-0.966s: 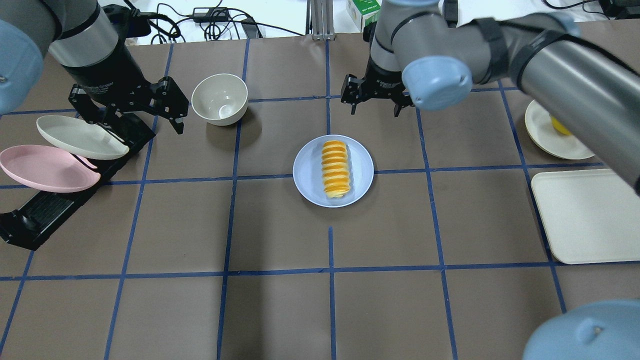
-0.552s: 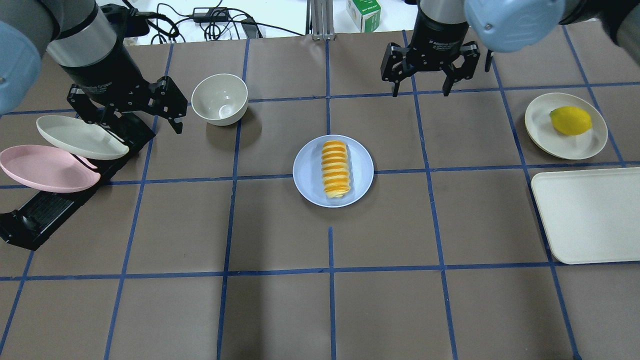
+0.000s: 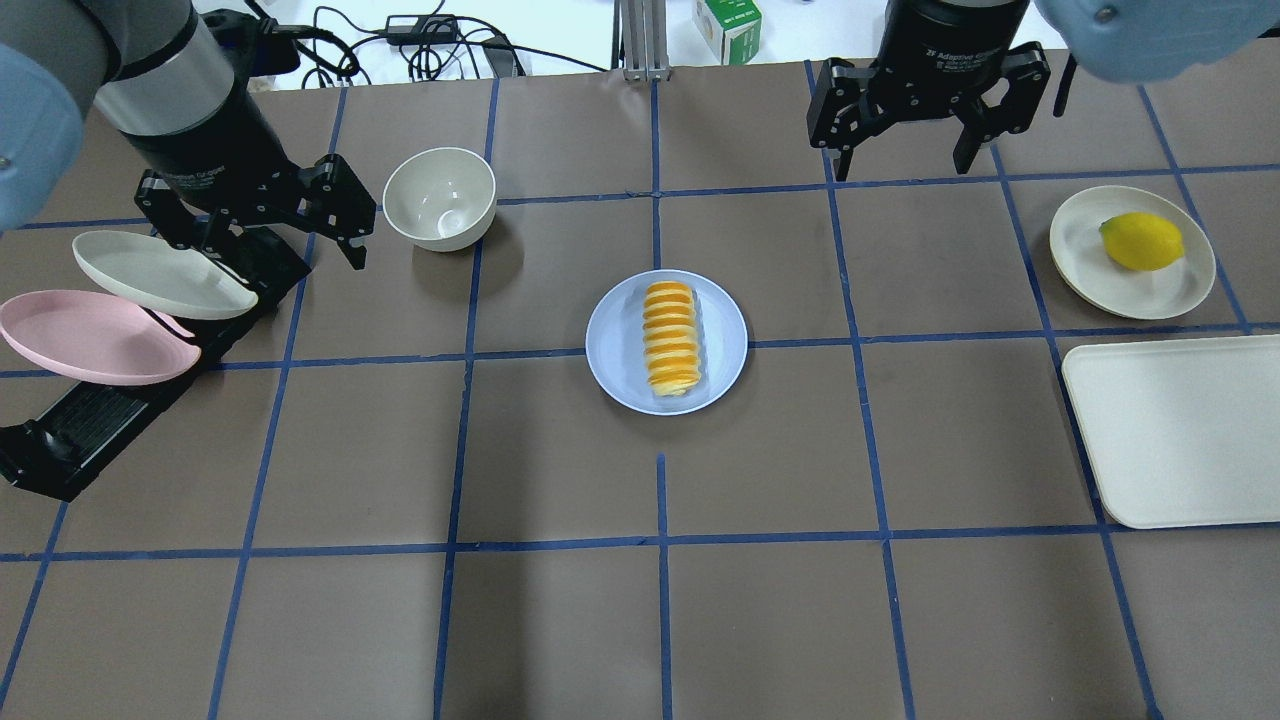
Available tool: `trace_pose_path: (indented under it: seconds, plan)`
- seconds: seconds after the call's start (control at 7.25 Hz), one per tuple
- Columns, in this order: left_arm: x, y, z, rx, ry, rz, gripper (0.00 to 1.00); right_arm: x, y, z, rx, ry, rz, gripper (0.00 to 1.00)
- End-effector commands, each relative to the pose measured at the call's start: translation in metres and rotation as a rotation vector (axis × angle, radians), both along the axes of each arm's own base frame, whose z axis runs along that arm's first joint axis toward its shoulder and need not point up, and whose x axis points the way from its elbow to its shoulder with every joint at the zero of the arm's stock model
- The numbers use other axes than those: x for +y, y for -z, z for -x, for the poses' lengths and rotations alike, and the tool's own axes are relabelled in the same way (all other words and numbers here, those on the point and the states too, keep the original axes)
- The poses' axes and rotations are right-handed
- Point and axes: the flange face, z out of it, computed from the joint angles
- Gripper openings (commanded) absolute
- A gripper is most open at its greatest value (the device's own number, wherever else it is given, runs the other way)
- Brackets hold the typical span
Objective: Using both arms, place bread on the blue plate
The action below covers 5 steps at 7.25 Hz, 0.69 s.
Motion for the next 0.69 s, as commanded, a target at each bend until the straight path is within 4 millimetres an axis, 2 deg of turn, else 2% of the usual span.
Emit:
trace_pose_path:
  seconds: [0.0, 0.14, 0.28, 0.41, 0.55]
  plan:
    - [0.002, 0.002, 0.001, 0.001, 0.001, -0.002, 1.00, -0.004, 0.015, 0.004, -0.022, 0.015, -0.011, 1.00]
    - [0.003, 0.002, 0.001, 0.001, 0.001, -0.002, 1.00, -0.003, 0.029, 0.005, -0.018, -0.047, -0.029, 0.93]
    - [0.004, 0.001, 0.001, 0.003, 0.001, 0.001, 1.00, -0.004, 0.030, 0.008, -0.017, -0.152, 0.004, 0.96]
    - [0.004, 0.001, 0.000, 0.003, -0.001, 0.001, 1.00, -0.006, 0.025, 0.008, -0.017, -0.151, 0.027, 1.00]
    - [0.003, 0.001, 0.000, 0.003, -0.001, 0.001, 1.00, -0.007, 0.025, 0.011, -0.017, -0.145, 0.027, 1.00]
